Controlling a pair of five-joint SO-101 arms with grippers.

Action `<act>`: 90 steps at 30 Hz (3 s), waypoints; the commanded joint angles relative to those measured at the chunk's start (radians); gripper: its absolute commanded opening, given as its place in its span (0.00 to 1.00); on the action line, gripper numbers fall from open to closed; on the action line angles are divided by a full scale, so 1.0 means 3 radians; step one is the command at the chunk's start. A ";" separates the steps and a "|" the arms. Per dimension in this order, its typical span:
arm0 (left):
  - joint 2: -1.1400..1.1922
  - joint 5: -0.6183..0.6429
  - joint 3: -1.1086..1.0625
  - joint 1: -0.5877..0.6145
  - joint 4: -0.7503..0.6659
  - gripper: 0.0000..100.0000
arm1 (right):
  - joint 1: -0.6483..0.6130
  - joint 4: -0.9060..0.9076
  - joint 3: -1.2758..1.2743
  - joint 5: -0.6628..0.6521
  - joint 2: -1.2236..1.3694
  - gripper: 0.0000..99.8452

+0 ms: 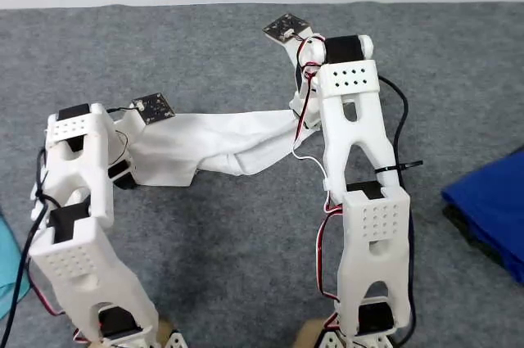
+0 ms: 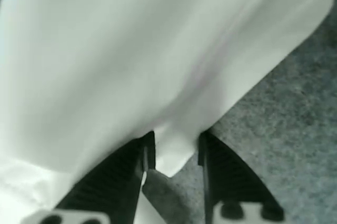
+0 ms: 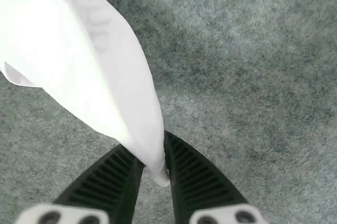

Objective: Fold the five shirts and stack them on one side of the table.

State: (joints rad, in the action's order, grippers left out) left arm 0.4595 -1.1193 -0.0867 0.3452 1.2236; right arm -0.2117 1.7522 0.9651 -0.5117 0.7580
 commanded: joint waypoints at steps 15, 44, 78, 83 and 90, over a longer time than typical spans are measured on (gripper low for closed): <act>-0.0680 -0.0010 0.0095 0.0031 0.0000 0.00 | -0.0028 0.0120 0.0041 -0.0005 -0.0084 0.01; -0.0818 -0.0026 0.0090 -0.0164 0.0511 0.03 | -0.0008 0.0125 0.0026 -0.0020 -0.0320 0.01; -0.0788 -0.0215 -0.0647 0.0087 -0.0015 0.16 | 0.0003 0.0120 0.0020 -0.0026 -0.0299 0.01; -0.0788 -0.0215 -0.0795 0.0087 -0.0256 0.16 | 0.0003 0.0120 0.0020 -0.0026 -0.0299 0.01; -0.0788 -0.0215 -0.0903 0.0087 -0.0573 0.16 | -0.0003 0.0120 0.0020 -0.0026 -0.0299 0.01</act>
State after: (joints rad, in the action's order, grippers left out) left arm 0.2294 -1.1761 -0.3644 0.3713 1.0840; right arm -0.2117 1.7522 0.9651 -0.5117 0.7580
